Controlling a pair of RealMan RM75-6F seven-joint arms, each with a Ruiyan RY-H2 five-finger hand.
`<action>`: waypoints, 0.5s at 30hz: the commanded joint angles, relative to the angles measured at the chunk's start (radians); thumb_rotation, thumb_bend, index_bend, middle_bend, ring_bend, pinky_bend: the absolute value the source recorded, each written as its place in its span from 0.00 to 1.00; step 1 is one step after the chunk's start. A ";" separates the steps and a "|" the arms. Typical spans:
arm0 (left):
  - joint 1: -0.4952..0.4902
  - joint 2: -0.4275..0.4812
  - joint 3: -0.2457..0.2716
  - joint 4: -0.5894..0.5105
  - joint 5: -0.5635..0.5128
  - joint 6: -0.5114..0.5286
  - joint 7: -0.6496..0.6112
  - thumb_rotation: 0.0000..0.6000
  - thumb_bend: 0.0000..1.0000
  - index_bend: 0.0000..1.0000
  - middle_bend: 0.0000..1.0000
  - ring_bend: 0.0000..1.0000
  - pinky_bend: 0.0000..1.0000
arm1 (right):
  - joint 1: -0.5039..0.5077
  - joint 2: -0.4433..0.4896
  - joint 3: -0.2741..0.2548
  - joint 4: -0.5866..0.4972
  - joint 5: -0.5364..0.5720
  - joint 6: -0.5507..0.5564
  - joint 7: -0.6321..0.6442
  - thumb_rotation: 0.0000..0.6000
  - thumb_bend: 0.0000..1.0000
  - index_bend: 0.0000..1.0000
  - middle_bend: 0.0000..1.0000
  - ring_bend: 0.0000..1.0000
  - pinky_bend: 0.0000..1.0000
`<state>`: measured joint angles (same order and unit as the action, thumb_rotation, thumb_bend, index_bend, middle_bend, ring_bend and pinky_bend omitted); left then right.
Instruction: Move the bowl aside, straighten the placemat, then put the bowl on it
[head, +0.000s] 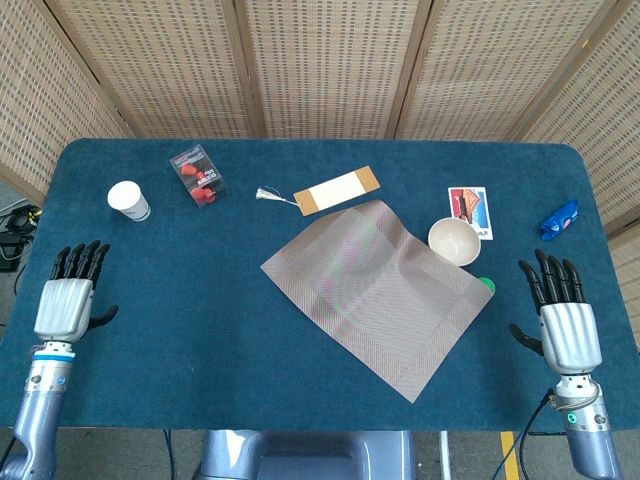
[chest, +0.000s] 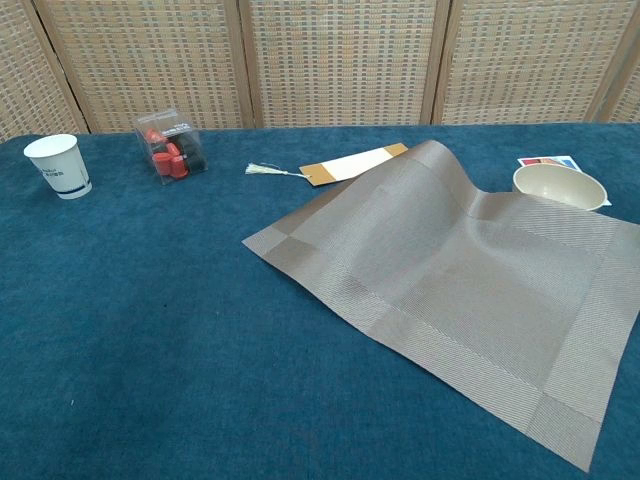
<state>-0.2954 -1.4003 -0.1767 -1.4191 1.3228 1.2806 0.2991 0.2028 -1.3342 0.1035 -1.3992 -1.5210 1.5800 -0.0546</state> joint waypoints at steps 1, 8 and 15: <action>-0.093 -0.048 -0.048 0.019 -0.064 -0.090 0.098 1.00 0.20 0.00 0.00 0.00 0.00 | 0.002 0.010 0.019 0.012 0.013 -0.009 0.050 1.00 0.17 0.12 0.00 0.00 0.00; -0.215 -0.149 -0.085 0.116 -0.124 -0.187 0.189 1.00 0.19 0.00 0.00 0.00 0.00 | 0.002 0.020 0.038 0.022 0.036 -0.024 0.085 1.00 0.17 0.12 0.00 0.00 0.00; -0.344 -0.274 -0.120 0.244 -0.175 -0.270 0.248 1.00 0.09 0.00 0.00 0.00 0.00 | 0.001 0.029 0.056 0.027 0.061 -0.040 0.115 1.00 0.17 0.12 0.00 0.00 0.00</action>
<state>-0.5957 -1.6313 -0.2797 -1.2188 1.1701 1.0417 0.5257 0.2038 -1.3068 0.1567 -1.3734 -1.4635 1.5422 0.0574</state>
